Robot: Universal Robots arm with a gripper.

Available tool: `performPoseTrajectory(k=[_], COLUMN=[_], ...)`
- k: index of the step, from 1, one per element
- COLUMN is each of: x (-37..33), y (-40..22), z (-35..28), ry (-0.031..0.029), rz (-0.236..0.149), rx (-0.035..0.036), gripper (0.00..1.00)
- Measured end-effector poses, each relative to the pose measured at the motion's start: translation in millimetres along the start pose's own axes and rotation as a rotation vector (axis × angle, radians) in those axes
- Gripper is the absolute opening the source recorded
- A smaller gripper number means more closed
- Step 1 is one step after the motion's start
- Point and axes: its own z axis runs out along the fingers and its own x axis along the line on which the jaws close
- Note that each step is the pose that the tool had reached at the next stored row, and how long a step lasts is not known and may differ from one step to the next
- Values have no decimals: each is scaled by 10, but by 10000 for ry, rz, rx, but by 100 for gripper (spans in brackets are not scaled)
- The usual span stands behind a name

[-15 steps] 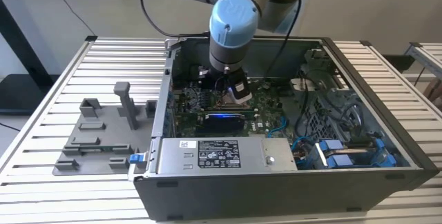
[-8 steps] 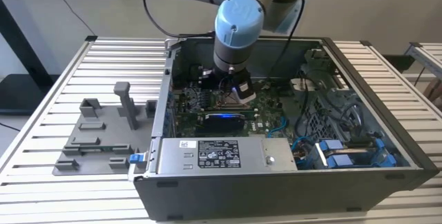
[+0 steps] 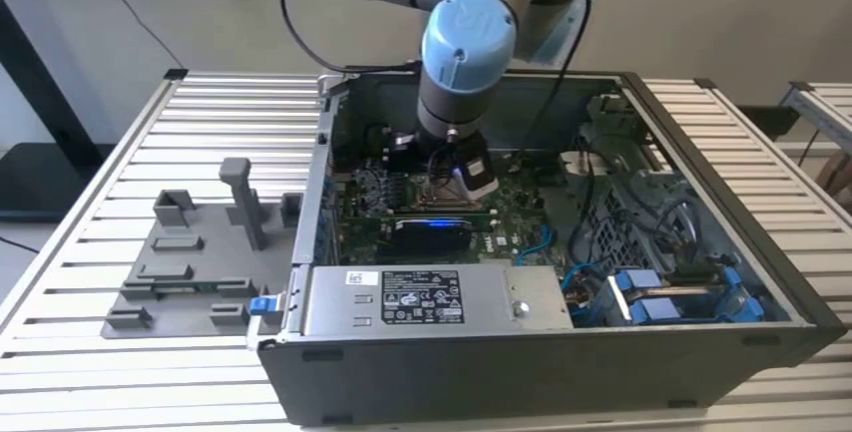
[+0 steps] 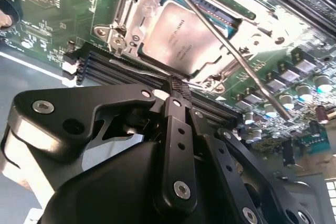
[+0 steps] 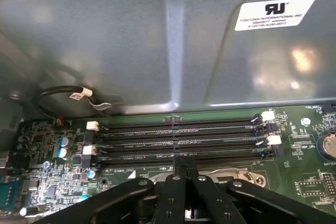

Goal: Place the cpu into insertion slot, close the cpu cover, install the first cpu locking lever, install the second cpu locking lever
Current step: 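Install the first cpu locking lever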

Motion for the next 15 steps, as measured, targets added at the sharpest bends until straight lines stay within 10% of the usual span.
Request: performPoseTrajectory(k=[12,15], x=[-155,-167], y=[3,4], z=[24,33], ry=[15,31], rz=[-19,-22], rx=[-48,-264], gripper=[11,11])
